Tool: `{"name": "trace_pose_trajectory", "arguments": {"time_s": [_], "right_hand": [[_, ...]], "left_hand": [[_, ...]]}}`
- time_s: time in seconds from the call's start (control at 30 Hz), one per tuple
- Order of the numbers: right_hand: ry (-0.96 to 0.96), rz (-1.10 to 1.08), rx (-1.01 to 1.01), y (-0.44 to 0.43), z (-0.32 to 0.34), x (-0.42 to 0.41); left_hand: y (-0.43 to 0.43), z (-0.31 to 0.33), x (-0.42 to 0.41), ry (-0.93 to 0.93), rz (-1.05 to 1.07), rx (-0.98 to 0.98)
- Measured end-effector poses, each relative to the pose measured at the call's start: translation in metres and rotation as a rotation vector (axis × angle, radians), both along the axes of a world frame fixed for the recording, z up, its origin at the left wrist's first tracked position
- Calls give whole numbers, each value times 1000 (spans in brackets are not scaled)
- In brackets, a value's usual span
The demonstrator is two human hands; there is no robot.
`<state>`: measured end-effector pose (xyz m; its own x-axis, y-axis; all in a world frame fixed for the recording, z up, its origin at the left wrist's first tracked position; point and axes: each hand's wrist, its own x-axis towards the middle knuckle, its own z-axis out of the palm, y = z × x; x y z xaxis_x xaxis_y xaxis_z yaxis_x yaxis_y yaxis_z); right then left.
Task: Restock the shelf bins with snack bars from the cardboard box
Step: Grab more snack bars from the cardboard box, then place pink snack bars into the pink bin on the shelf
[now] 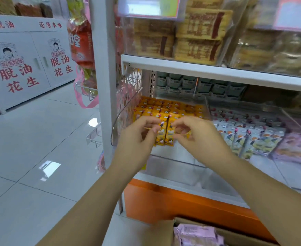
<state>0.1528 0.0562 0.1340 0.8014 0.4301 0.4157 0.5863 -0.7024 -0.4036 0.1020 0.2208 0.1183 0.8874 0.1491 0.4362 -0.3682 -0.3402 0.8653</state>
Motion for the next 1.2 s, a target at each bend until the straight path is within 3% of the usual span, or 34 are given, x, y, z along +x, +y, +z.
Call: {"name": "trace_pose_trajectory", "arguments": {"time_s": [0.17,0.33,0.53,0.63,0.7,0.93,1.07,1.2], "right_hand": [[6,96,106,-55,-29,-76],[226,-22,102,-116,-87,-121],[661,-169,-140,-188,-148,-148],[1039,-114,-441,-211,-163,-150],[1175,-37,-560,-215,-170,-152],[1009,-74,-602,-220,-188,-156],[775,-244,-406,-215,-174,-159],[661,-247,-172,-196,-162,-167]], "left_hand": [[-47,-34,-42,104,-112,42],[-97,-97,-76,227,-162,166],[-113,-164,-94,491,-246,504],[-109,-176,-97,609,-221,652],[-107,-183,-100,609,-209,672],[-105,-192,-129,589,-131,590],[-102,-191,-143,610,-90,563],[-101,-192,-147,666,-75,516]]}}
